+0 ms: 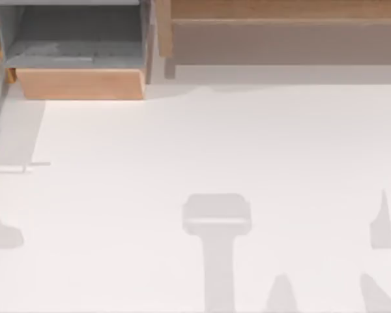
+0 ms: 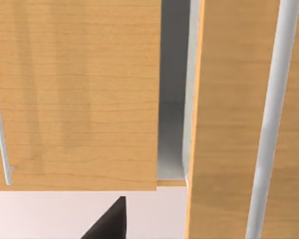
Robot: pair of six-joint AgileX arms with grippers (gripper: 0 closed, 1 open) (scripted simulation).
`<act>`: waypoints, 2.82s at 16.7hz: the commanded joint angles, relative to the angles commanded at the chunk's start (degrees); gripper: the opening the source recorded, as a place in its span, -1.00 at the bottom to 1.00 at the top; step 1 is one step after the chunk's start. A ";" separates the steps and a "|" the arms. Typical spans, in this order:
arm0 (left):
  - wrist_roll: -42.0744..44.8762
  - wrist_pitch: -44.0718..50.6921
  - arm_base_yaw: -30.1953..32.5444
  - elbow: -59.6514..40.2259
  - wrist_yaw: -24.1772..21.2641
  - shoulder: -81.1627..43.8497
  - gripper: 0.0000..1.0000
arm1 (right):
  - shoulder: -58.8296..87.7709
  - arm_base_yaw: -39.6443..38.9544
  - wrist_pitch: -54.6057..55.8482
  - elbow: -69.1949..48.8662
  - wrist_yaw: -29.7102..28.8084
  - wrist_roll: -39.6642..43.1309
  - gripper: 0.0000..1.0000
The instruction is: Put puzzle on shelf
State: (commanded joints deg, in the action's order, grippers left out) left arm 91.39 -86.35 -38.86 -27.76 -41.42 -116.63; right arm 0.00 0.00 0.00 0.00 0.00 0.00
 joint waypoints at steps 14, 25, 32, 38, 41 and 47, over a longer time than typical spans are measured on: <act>0.18 -2.07 -2.70 3.44 -2.79 1.24 1.00 | 0.00 0.00 0.00 0.00 0.00 0.00 1.00; 0.39 5.68 -7.41 -2.87 3.22 0.58 1.00 | 0.00 0.00 0.00 0.00 0.00 0.00 1.00; -0.98 25.23 -13.88 -21.44 14.95 0.41 1.00 | 0.00 0.00 0.00 0.00 0.00 0.00 1.00; -7.04 50.09 -14.36 -43.02 24.86 -0.52 1.00 | 0.00 0.00 0.00 0.00 0.00 0.00 1.00; -12.54 65.09 -12.34 -54.56 28.82 -2.17 1.00 | 0.00 0.00 0.00 0.00 0.00 0.00 1.00; -27.07 98.38 -4.63 -76.76 33.93 -7.11 1.00 | 0.00 0.00 0.00 0.00 0.00 0.00 1.00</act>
State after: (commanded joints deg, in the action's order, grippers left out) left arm 64.33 12.03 -43.50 -104.51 -7.49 -123.73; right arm 0.00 0.00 0.00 0.00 0.00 0.00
